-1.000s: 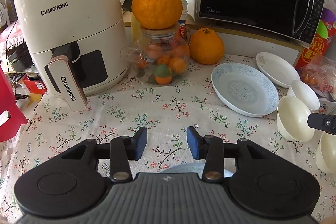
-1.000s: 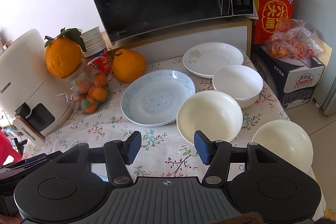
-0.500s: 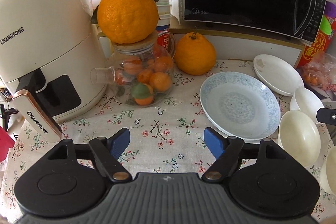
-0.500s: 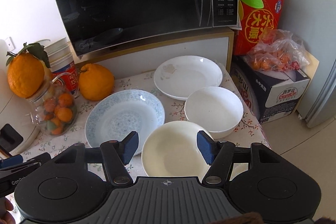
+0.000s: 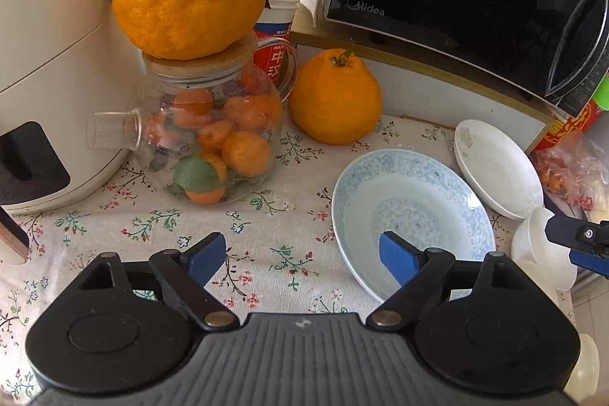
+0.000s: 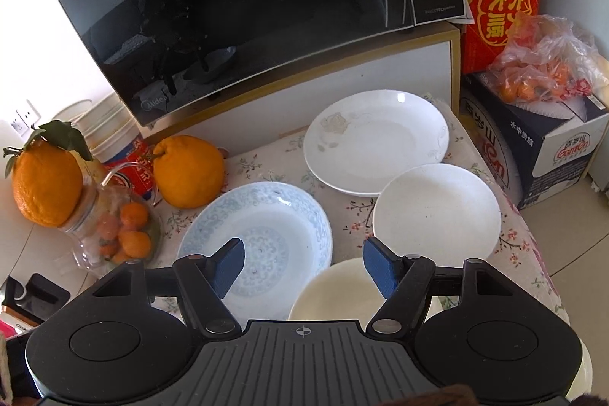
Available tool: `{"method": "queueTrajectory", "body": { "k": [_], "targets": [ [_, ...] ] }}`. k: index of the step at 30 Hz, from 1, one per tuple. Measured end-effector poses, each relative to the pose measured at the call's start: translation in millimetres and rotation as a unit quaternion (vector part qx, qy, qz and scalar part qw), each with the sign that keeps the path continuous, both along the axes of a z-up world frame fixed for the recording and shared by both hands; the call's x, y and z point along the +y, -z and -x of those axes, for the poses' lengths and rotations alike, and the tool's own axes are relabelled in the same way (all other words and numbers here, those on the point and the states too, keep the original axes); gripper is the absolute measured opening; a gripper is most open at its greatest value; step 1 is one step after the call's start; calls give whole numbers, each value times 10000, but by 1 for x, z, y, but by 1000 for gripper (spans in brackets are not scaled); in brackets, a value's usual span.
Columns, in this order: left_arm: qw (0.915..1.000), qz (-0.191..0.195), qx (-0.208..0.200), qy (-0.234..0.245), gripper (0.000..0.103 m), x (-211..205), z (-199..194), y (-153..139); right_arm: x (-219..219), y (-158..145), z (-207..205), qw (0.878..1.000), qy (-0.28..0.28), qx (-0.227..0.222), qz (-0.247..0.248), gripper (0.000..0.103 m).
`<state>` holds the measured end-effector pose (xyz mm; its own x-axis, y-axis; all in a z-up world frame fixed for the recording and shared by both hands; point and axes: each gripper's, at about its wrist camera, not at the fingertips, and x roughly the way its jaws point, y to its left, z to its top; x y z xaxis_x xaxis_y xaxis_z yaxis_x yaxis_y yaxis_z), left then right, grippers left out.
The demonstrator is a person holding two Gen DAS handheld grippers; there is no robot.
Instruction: Organize plates and bowls
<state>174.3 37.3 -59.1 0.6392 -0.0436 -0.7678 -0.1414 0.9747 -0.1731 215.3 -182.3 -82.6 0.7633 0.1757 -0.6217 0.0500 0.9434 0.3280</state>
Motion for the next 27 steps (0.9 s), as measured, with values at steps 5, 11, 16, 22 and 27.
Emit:
{"method": "queueTrajectory", "body": {
  "k": [5,11,16,22,27],
  "targets": [
    [9998,130,64,-101,87,4,-16,12,11,5,-27,9994,-271,-26,-209,64],
    [9999,45,82,-91,84,1,-27,20,18,29,-53,9993,-251,256,75,40],
    [9997,116,169,-156,70,6,-34,29,20,41,-59,9979,-170,381,501,31],
    [9998,105,181,-75,63,7,-40,37,21,44,-64,9956,-45,448,817,31],
    [9996,156,214,-36,62,5,-44,42,20,48,-68,9945,-19,549,893,31]
  ]
}}
